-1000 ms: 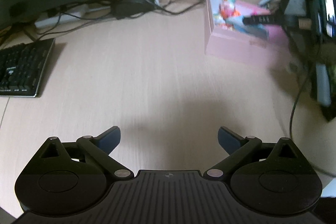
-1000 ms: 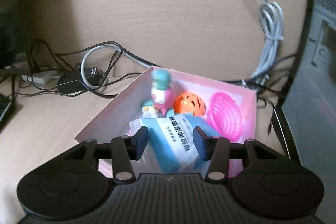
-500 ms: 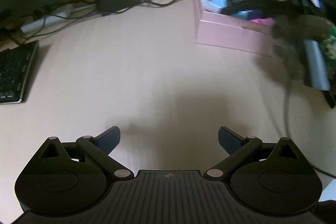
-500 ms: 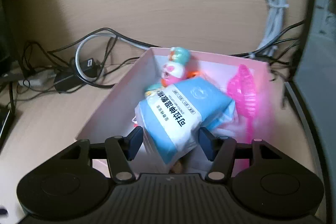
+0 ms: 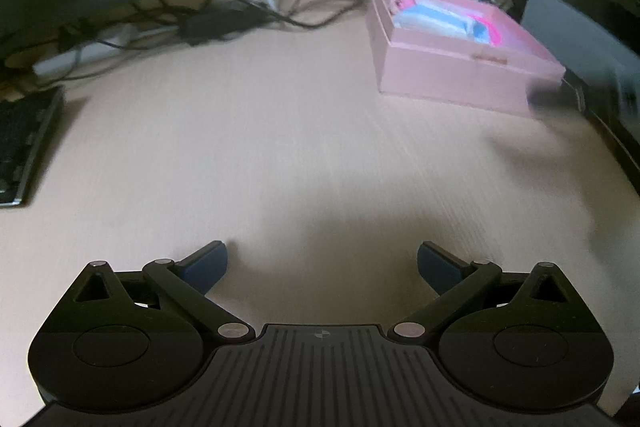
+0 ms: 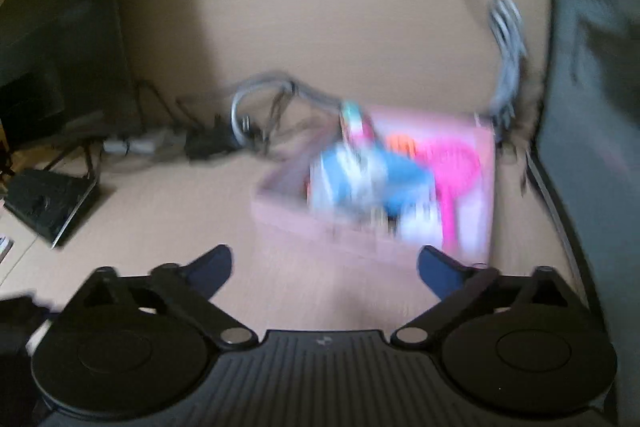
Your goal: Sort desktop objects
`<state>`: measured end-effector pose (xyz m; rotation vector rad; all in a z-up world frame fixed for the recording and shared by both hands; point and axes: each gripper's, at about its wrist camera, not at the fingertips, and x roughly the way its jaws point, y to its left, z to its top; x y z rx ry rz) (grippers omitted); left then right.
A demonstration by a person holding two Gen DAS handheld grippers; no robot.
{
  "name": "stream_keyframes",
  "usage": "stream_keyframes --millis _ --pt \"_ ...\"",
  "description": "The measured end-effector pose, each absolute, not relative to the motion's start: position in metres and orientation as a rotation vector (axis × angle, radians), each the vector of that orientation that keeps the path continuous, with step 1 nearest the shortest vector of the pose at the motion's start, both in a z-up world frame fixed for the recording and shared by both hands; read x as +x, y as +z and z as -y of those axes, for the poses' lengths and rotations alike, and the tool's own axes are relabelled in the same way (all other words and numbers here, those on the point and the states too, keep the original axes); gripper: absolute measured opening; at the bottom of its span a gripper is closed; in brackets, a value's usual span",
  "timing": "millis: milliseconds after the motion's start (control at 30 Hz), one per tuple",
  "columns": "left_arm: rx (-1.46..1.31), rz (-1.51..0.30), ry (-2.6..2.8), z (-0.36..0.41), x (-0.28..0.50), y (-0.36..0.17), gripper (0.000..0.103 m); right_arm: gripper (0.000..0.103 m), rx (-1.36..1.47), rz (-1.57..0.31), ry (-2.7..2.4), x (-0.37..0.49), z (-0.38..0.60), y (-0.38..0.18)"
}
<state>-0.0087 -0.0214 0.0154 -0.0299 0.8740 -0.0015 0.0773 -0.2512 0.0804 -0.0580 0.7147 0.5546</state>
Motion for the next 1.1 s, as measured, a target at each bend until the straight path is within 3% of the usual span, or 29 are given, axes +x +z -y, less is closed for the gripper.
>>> stream_keyframes --millis 267,467,733,1100 --pt "0.0 -0.77 0.032 0.031 0.004 0.006 0.103 0.103 -0.118 -0.861 0.391 0.071 0.269 0.032" --pt "-0.016 -0.737 0.076 0.033 0.008 0.004 0.103 0.103 -0.191 -0.846 0.432 0.083 0.265 0.029" --pt "-0.017 -0.728 0.069 0.032 0.008 0.003 0.103 0.103 -0.173 -0.69 0.494 0.073 0.266 0.019" --pt "-0.018 -0.723 0.078 0.032 0.008 0.003 0.103 0.103 -0.172 -0.69 0.498 0.077 0.265 0.017"
